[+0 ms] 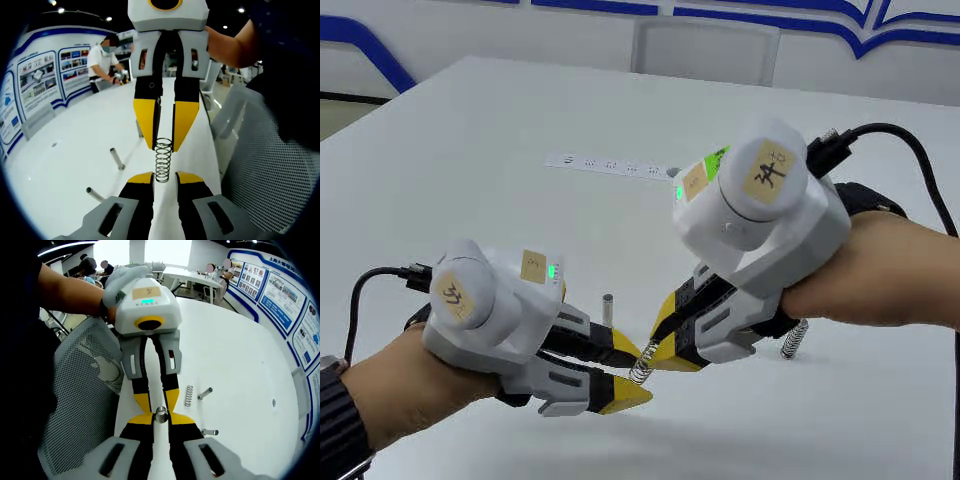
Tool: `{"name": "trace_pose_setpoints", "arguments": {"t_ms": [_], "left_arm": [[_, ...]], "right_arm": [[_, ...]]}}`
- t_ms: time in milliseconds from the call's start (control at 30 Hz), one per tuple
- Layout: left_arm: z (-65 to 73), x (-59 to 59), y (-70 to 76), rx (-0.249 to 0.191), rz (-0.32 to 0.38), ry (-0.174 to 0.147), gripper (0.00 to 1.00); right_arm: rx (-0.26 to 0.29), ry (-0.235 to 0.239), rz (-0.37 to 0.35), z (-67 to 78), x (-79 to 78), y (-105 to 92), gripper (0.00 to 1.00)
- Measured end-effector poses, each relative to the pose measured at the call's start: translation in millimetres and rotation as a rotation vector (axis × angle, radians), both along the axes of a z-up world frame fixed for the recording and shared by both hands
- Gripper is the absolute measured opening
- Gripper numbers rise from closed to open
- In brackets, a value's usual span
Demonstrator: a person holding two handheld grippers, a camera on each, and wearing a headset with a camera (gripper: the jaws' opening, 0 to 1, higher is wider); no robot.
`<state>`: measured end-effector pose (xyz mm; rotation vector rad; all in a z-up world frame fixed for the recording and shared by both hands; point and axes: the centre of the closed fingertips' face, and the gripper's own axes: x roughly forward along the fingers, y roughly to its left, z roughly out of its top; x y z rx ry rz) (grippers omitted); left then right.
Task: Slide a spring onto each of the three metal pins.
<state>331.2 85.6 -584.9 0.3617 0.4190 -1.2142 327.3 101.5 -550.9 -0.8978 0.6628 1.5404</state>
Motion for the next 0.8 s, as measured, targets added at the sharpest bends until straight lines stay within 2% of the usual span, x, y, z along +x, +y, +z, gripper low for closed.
{"name": "trace_pose_setpoints", "arguments": {"t_ms": [100,267,533,800], "left_arm": [[3.0,0.7,3.1,-0.006,0.011,0.003,0.20],[11.9,0.6,11.5,-0.018,0.033,-0.009,0.22],[19.4,1.9,32.2,-0.041,0.108,-0.016,0.24],[23.2,3.9,51.2,-0.071,0.185,-0.014,0.29]], "right_arm": [[-0.006,-0.001,-0.007,-0.4,2.9,-3.2,0.11],[-0.019,-0.010,-0.027,1.0,13.1,-10.9,0.11],[-0.031,-0.039,-0.079,10.8,38.0,-24.9,0.11],[-0.047,-0.060,-0.115,13.6,53.9,-34.1,0.11]]}}
